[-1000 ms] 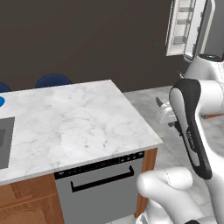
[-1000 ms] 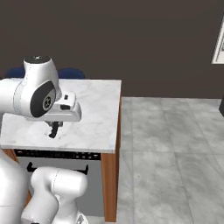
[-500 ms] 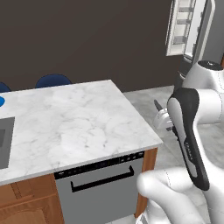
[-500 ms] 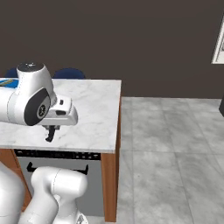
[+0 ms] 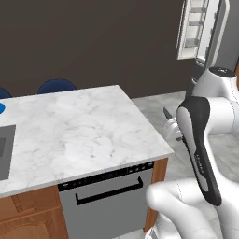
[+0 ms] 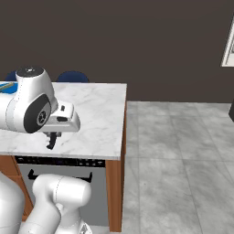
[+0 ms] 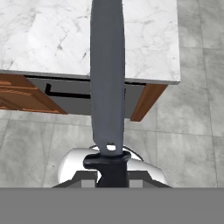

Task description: Retrieve the butter from the fridge and place it on a plate on the dining table. Then retrieve the butter knife by the fridge and place it near the plate.

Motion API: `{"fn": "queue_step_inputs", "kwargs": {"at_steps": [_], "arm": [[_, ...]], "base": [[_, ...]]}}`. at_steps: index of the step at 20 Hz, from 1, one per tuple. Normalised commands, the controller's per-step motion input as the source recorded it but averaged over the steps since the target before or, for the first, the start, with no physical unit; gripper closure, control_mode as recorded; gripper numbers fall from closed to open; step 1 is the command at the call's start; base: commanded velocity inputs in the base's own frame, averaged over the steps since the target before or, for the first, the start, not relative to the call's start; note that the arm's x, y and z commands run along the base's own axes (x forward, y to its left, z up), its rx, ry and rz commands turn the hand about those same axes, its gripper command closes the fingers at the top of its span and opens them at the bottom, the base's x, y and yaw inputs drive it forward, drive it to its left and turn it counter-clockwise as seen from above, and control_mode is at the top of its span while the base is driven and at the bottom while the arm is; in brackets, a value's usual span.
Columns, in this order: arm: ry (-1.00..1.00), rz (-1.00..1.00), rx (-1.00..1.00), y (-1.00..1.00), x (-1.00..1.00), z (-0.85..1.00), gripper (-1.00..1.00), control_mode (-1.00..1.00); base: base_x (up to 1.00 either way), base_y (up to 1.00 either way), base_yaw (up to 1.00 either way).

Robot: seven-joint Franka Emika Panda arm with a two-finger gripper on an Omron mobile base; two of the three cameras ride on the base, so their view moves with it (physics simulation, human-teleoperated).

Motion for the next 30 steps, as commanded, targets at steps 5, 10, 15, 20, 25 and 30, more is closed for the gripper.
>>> {"fn": "queue_step_inputs", "kwargs": {"at_steps": [5,10,15,20,25,30], "arm": [[0.0,0.0,0.0,0.0,0.0,0.0,1.0,-1.0],[0.0,0.0,0.0,0.0,0.0,0.0,1.0,1.0],[0.0,0.0,0.0,0.0,0.0,0.0,1.0,1.0],[0.0,0.0,0.0,0.0,0.0,0.0,1.0,1.0],[0.0,0.0,0.0,0.0,0.0,0.0,1.0,1.0],[0.0,0.0,0.0,0.0,0.0,0.0,1.0,1.0]], "base": [[0.0,0.0,0.0],[0.0,-0.01,0.0],[0.0,-0.33,0.0],[0.0,-0.6,0.0],[0.0,-0.82,0.0],[0.01,-1.0,0.07]]}}
